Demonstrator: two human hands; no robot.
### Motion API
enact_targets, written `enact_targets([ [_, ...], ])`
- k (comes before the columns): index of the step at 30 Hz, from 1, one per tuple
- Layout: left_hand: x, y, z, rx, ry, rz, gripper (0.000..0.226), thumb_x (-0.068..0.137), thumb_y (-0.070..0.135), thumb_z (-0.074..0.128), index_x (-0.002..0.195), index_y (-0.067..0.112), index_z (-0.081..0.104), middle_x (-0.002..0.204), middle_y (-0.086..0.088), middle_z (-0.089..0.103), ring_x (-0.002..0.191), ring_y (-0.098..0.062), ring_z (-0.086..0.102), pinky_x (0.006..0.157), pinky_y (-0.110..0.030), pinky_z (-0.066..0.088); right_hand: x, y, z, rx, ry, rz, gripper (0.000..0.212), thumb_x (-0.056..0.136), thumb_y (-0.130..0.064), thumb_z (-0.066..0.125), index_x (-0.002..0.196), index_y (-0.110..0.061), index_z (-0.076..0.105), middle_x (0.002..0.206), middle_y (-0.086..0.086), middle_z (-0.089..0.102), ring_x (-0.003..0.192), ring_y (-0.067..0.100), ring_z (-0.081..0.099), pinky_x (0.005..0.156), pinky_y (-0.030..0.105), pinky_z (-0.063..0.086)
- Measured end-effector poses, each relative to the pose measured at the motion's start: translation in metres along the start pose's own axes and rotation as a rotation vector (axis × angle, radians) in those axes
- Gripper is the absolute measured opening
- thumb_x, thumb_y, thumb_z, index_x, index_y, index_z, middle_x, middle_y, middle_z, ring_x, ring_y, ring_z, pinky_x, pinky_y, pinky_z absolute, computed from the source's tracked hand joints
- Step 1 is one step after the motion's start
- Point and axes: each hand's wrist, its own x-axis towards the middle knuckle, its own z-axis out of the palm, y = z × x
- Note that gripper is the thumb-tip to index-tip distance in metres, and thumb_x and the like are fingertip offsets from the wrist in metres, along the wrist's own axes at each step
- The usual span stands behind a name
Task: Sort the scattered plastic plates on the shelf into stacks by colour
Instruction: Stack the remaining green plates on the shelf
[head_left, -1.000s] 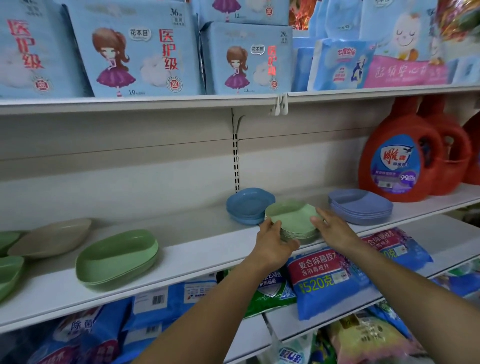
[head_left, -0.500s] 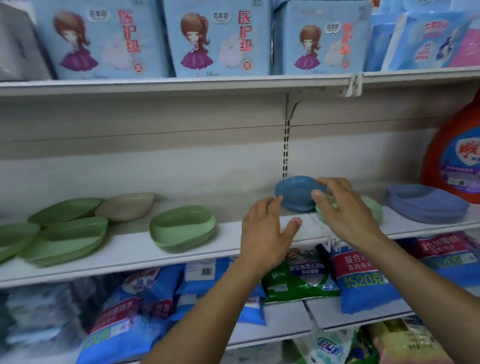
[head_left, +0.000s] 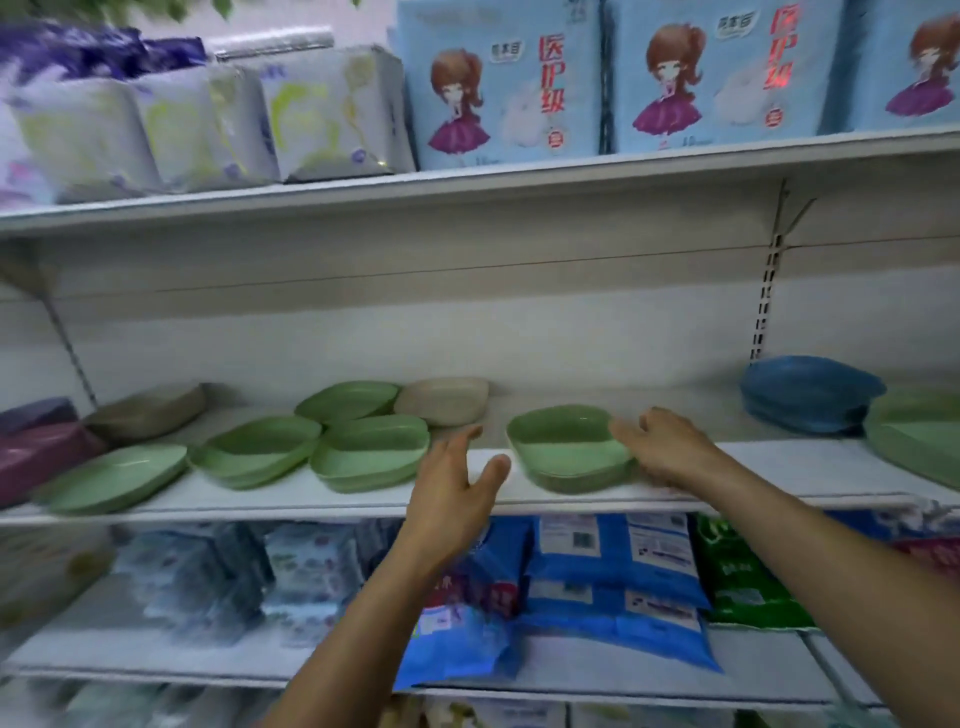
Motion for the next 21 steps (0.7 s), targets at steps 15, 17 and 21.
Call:
enact_targets([
  [15, 0.006, -0.129, -0.124, -0.382, 0.211, -0.166, 0.047, 0.097, 0.031, 0.053, 0.140, 0.015, 0.043, 0.141, 0.001, 0.048, 0.125, -0.013, 0.046, 0.096, -0.024, 0.037, -0.029, -0.145, 0.077, 0.348, 0.041, -0.084, 0.028, 0.085, -0.002, 0.040, 0.092, -0.003, 0.067, 0.057, 0.005, 0.052, 0.044, 0.014, 0.038, 0.039, 0.020, 0.025],
  [17, 0.009, -0.140, -0.134, -0.467, 0.169, -0.238, 0.045, 0.098, 0.033, 0.051, 0.140, 0.015, 0.043, 0.140, 0.001, 0.048, 0.123, -0.017, 0.049, 0.086, -0.023, 0.041, -0.027, -0.169, 0.097, 0.299, 0.034, -0.102, 0.026, 0.086, -0.003, 0.040, 0.093, -0.004, 0.065, 0.063, 0.005, 0.055, 0.048, 0.015, 0.042, 0.041, 0.021, 0.028],
  [21, 0.017, -0.161, -0.144, -0.594, 0.028, -0.363, 0.046, 0.096, 0.042, 0.051, 0.134, 0.017, 0.047, 0.123, -0.005, 0.058, 0.111, -0.022, 0.057, 0.099, -0.041, 0.046, -0.021, -0.203, 0.130, 0.105, 0.017, -0.103, 0.019, 0.088, -0.011, 0.038, 0.094, -0.008, 0.055, 0.087, 0.009, 0.058, 0.071, 0.023, 0.052, 0.060, 0.027, 0.039],
])
